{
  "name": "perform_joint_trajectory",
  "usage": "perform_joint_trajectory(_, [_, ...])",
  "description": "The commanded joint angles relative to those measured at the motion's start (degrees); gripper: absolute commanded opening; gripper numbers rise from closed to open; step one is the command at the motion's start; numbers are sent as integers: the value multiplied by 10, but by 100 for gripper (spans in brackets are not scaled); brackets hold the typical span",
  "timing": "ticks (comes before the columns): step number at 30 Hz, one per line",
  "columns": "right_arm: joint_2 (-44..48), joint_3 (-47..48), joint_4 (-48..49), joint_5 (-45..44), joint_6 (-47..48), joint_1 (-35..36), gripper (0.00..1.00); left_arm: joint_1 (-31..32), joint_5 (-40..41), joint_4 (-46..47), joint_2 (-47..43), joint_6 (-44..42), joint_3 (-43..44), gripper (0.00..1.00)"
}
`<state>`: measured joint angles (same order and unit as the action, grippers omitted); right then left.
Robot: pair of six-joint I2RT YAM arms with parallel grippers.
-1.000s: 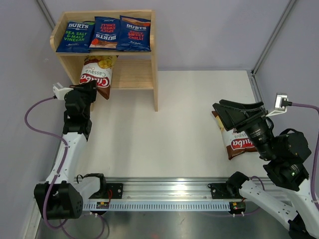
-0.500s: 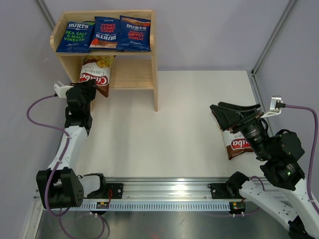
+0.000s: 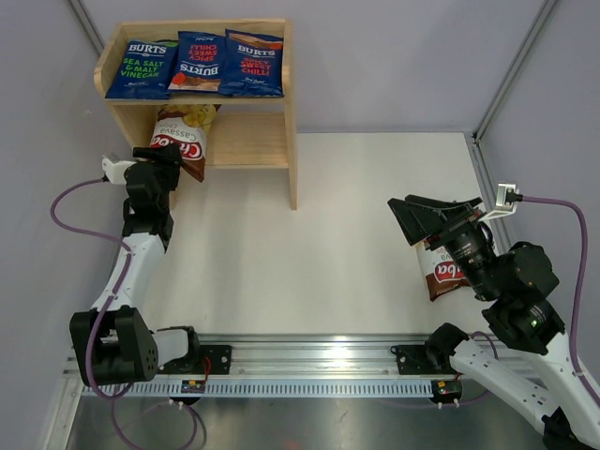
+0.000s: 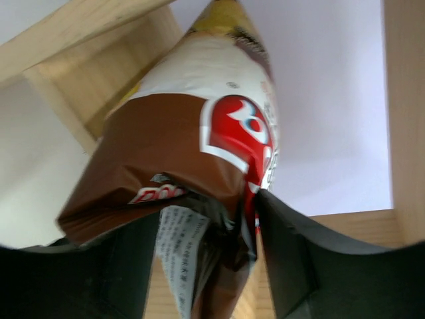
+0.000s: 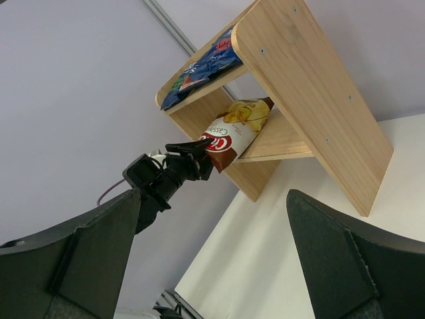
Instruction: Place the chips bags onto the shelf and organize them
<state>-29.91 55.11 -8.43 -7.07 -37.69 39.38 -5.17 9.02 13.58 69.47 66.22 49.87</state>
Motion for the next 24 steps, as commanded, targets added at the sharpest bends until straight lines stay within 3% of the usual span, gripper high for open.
perform_joint_trajectory(1, [5,-3,22,-22,10,4,99,-3,25,-40,-28,-9,18,66])
perform_joint_trajectory(5, [4,-10,26,-18,3,4,99,-3,49,-97,-64,-5,2,73])
perform_joint_trajectory(12, [1,-24,41,-9,-7,4,99,-3,29,-101,-55,-9,3,91])
perform_joint_trajectory(24, [7,-33,35,-20,2,4,99,-4,38,-148,-6,22,7,97])
